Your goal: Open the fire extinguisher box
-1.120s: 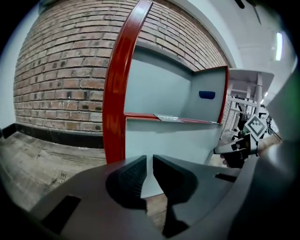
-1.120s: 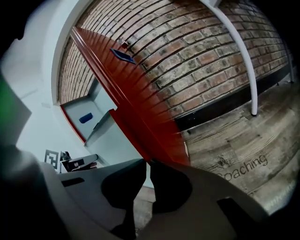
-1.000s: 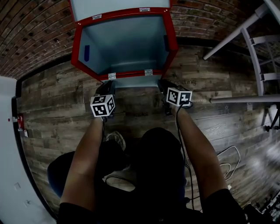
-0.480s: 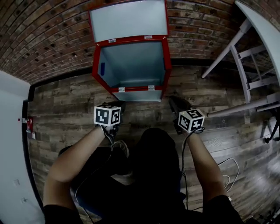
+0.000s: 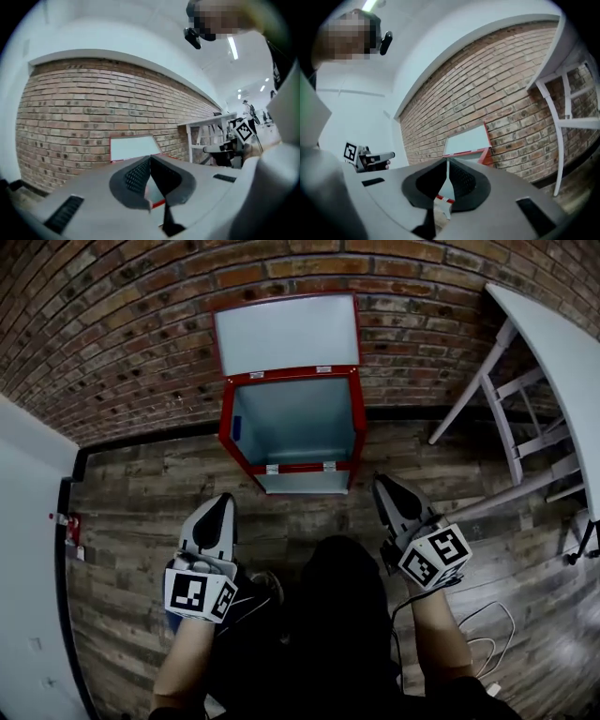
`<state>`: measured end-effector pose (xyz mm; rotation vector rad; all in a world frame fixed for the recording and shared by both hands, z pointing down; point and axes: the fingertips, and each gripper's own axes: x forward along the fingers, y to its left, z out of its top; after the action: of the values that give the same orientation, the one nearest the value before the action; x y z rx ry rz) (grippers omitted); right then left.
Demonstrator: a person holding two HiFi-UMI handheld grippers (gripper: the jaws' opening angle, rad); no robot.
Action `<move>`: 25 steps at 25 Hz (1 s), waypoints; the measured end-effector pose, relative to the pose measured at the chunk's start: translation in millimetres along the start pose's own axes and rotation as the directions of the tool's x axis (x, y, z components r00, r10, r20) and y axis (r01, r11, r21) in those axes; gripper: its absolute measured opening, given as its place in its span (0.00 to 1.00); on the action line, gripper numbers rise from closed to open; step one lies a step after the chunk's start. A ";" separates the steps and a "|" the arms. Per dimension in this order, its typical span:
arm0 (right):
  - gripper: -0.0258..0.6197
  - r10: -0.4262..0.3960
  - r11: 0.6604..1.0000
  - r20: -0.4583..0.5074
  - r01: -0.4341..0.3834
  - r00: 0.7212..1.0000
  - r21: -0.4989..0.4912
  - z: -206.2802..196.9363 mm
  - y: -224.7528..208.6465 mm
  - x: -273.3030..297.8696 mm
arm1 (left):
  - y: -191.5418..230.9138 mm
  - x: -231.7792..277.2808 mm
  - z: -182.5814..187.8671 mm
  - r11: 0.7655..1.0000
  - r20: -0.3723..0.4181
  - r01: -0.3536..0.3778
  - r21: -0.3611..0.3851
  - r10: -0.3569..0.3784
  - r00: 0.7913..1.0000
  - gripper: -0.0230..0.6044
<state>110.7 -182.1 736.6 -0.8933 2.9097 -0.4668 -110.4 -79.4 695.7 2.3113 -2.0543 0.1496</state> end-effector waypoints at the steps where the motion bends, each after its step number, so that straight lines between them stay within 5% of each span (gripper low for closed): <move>1: 0.09 0.003 0.999 -0.001 -0.003 1.000 0.041 -3.8 3.1 -4.2 | 6.9 -3.4 -4.3 0.999 0.007 -0.025 -0.040 0.025 1.000 0.12; 3: 0.09 -0.008 0.995 -0.015 0.009 1.000 0.096 -14.6 5.3 -8.3 | 14.5 -2.3 -4.6 0.994 0.018 -0.028 -0.101 0.030 0.999 0.11; 7: 0.09 -0.021 0.993 -0.023 0.024 1.000 0.112 -27.7 5.4 0.3 | 7.1 12.4 -11.6 0.992 0.017 0.015 -0.122 -0.013 1.000 0.11; 10: 0.09 0.016 0.977 0.006 -0.017 1.000 0.213 -25.3 16.4 9.9 | -11.4 14.4 -8.3 0.991 0.024 0.074 -0.107 -0.072 0.997 0.11; 13: 0.08 0.023 0.977 0.011 -0.025 1.000 0.211 -0.9 30.1 29.4 | -20.7 28.3 9.4 0.990 0.094 0.129 -0.057 -0.123 0.988 0.11; 18: 0.08 0.004 0.990 -0.073 0.006 0.997 0.141 62.7 67.2 68.7 | -15.5 55.9 59.9 0.962 0.131 0.205 -0.178 -0.183 0.974 0.11; 20: 0.08 -0.016 0.994 -0.084 0.024 0.996 0.102 105.1 81.6 79.2 | -0.1 49.9 96.3 0.971 0.101 0.195 -0.137 -0.182 0.978 0.11; 22: 0.08 -0.067 0.997 -0.096 0.070 0.993 0.028 150.9 94.7 76.3 | 19.3 33.7 134.7 0.987 0.056 0.162 -0.007 -0.161 0.985 0.11; 25: 0.07 -0.171 0.984 -0.176 0.157 0.970 -0.088 211.7 116.4 57.9 | 44.0 -0.6 203.5 0.977 -0.030 0.144 0.158 -0.141 0.989 0.11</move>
<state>31.0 -179.7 501.3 -1.1681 3.0486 -0.4785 -145.7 -104.0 492.0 2.5292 -1.9241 0.3403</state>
